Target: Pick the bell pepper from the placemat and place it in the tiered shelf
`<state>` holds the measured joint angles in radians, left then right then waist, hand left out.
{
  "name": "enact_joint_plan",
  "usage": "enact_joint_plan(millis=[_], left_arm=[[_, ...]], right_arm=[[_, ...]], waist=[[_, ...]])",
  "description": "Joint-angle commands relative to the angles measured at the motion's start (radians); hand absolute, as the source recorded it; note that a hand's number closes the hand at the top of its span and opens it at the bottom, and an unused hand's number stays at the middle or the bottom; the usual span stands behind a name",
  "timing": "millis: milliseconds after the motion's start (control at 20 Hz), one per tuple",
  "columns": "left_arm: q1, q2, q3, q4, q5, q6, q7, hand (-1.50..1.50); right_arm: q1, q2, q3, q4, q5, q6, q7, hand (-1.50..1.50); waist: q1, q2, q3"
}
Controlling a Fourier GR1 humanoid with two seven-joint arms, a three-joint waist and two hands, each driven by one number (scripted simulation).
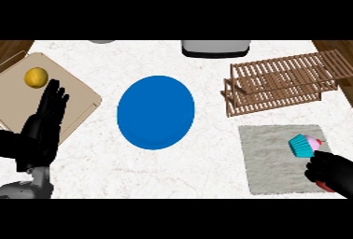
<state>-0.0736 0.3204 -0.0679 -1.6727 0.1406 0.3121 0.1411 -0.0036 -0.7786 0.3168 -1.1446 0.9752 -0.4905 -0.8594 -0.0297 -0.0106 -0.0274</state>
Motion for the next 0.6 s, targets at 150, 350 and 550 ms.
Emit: enact_joint_plan(millis=[150,350,550], left_arm=[[0.027,0.000,0.008,-0.005,0.005,-0.001,-0.003,0.00],[0.022,0.006,0.008,-0.018,0.005,-0.007,0.001,0.00],[0.023,0.007,0.028,-0.005,0.004,0.007,0.002,0.00]], right_arm=[[0.096,0.199,-0.082,0.050,-0.188,0.272,0.373,1.50],[0.094,0.239,-0.092,-0.086,-0.247,0.388,0.491,1.50],[0.080,0.293,-0.155,-0.289,-0.400,0.467,0.591,1.50]], waist=[[-0.009,0.010,0.019],[-0.006,-0.001,0.018],[-0.023,-0.007,0.018]])
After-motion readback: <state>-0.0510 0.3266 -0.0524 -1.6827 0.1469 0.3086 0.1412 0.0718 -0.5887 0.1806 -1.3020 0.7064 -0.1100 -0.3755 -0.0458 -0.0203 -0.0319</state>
